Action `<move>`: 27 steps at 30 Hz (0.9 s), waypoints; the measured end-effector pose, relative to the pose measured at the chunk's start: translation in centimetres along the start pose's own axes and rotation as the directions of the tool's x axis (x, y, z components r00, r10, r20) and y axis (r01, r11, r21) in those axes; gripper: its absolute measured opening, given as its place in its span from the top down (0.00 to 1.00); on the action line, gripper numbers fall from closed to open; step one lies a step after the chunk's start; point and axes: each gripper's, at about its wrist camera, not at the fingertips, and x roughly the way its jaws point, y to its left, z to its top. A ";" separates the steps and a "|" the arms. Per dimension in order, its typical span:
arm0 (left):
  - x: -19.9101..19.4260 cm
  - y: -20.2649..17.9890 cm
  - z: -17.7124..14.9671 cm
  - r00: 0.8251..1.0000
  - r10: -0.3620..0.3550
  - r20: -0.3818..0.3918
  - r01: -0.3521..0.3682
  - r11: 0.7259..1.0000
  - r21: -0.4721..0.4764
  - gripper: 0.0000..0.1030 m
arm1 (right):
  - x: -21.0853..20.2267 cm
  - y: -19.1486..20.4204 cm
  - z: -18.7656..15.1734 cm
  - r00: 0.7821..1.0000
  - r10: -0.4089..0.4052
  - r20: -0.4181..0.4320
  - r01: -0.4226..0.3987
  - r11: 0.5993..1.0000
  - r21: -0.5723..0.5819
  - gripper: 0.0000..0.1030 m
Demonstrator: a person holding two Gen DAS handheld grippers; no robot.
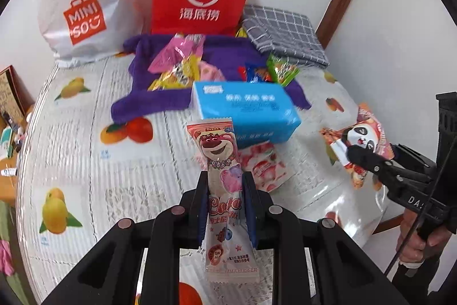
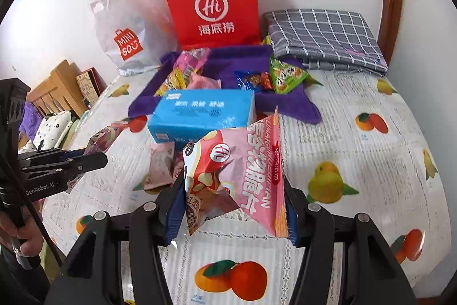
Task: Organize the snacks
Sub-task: 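Carry the candy stick with the left tool while the right tool carries the wafer bag toward the towel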
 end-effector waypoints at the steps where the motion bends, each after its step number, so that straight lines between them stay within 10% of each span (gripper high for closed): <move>1: -0.2 -0.1 0.3 1.000 -0.001 0.005 0.001 1.000 0.002 0.79 | -0.1 0.1 0.4 1.000 0.003 0.005 -0.003 1.000 -0.002 0.45; 27: 2.7 0.6 11.5 0.998 -0.003 0.063 0.000 0.999 0.034 0.79 | 2.8 -0.4 11.6 0.995 0.016 0.101 -0.017 1.000 0.009 0.45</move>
